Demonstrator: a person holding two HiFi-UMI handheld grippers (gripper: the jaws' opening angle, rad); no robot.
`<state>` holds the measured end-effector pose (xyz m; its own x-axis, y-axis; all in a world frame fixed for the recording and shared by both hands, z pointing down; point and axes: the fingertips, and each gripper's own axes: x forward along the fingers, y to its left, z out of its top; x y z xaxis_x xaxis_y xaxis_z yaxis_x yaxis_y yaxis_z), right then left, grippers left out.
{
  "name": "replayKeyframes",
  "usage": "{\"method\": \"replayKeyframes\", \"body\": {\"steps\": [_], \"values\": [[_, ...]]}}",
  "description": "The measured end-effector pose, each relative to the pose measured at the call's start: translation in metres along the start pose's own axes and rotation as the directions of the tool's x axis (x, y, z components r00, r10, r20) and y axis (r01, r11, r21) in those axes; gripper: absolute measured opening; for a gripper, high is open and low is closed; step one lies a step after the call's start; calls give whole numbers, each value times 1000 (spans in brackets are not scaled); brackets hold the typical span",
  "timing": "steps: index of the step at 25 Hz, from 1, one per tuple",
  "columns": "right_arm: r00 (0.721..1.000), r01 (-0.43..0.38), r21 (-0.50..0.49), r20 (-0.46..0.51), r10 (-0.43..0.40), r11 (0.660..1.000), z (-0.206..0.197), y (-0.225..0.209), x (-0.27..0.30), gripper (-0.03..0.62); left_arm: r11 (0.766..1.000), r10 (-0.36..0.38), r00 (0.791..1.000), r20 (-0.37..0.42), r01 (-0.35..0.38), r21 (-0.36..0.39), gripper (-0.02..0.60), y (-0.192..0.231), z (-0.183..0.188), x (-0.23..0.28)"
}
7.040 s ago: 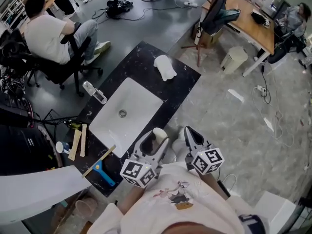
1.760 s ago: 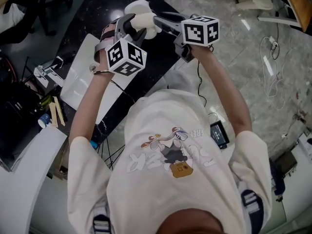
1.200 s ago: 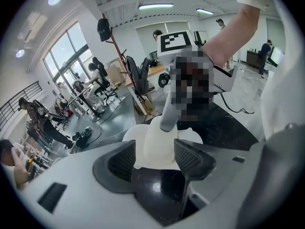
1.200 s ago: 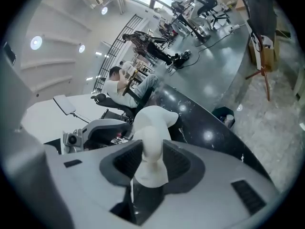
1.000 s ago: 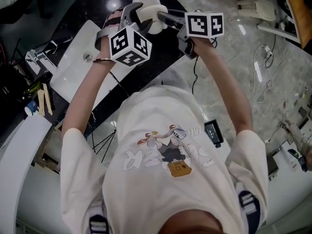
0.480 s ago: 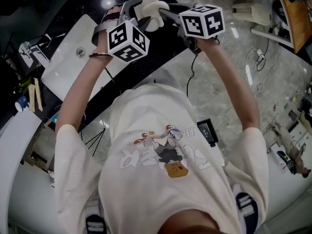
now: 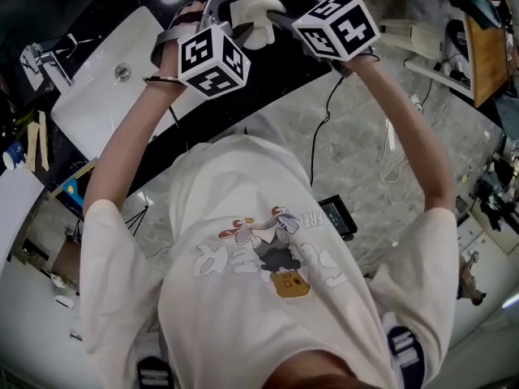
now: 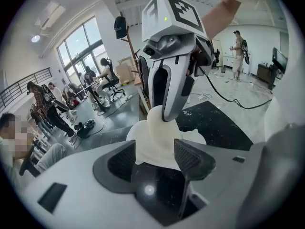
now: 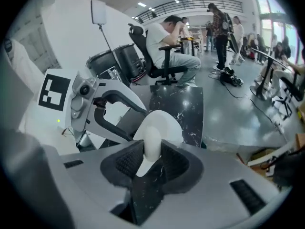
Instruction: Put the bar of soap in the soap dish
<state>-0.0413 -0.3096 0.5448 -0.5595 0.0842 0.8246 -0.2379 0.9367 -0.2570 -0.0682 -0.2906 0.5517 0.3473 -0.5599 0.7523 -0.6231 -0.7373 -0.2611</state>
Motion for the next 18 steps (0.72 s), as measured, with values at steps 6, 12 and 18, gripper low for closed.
{"method": "replayKeyframes", "body": {"steps": [6, 12, 18], "values": [[992, -33, -201, -128, 7, 979, 10, 7, 7, 118, 1000, 9, 1000, 4, -9, -21, 261, 2, -7, 1], [970, -99, -417, -245, -7, 903, 20, 20, 12, 118, 999, 16, 1000, 17, -15, -38, 261, 6, -10, -1], [956, -129, -527, -290, -35, 840, 29, 18, 17, 129, 998, 16, 1000, 18, -15, -58, 261, 7, -12, -1]]}}
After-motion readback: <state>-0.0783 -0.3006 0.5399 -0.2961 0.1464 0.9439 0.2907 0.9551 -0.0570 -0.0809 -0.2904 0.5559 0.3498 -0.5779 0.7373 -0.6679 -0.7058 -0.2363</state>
